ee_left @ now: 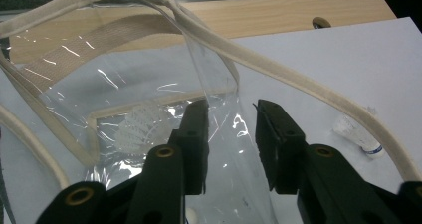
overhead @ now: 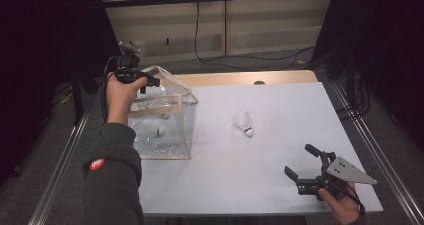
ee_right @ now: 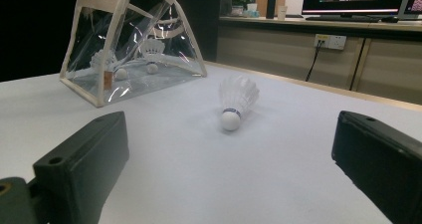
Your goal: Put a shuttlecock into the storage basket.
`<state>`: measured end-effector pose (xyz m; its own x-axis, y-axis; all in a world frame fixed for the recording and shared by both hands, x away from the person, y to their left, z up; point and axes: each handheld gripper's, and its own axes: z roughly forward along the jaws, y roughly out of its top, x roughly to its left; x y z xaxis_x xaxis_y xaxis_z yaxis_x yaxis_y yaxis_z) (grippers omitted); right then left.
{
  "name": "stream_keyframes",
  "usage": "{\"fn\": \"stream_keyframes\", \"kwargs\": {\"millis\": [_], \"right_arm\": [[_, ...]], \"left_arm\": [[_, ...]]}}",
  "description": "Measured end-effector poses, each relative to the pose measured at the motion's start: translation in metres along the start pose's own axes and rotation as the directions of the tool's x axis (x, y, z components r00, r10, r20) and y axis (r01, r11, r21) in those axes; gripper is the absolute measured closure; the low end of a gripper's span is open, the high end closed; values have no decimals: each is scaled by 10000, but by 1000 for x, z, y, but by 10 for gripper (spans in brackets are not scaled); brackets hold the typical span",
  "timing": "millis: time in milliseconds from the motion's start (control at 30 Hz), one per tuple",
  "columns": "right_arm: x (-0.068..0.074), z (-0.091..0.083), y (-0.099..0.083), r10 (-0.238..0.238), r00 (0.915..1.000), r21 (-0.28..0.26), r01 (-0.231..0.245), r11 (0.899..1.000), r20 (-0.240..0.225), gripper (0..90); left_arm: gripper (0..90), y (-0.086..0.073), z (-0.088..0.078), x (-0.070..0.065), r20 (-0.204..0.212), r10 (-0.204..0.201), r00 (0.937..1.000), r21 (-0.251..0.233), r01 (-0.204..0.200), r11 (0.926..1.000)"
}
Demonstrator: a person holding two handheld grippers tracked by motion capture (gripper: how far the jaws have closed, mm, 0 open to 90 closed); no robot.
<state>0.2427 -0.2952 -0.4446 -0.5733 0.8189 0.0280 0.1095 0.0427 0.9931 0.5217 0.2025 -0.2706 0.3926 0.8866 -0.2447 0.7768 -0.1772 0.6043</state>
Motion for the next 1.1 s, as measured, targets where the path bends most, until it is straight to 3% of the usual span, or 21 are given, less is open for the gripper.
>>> {"fn": "stream_keyframes", "kwargs": {"millis": [200,233,500,1100], "right_arm": [[0,-1,0,-28,10000,23,28,10000,26,12],[0,-1,0,-46,10000,19,46,10000,24,12],[0,-1,1,-54,10000,13,54,10000,35,11],[0,0,1,-132,9999,9,132,9999,9,12]], "left_arm": [[531,-1,-3,-3,58,-34,10000,-141,35,9999],[525,-1,-5,-3,95,133,9999,-76,-133,9999],[350,-2,-10,-11,328,274,9991,-291,-264,9992],[194,-7,-11,-31,919,721,9932,-348,-691,9970]]}}
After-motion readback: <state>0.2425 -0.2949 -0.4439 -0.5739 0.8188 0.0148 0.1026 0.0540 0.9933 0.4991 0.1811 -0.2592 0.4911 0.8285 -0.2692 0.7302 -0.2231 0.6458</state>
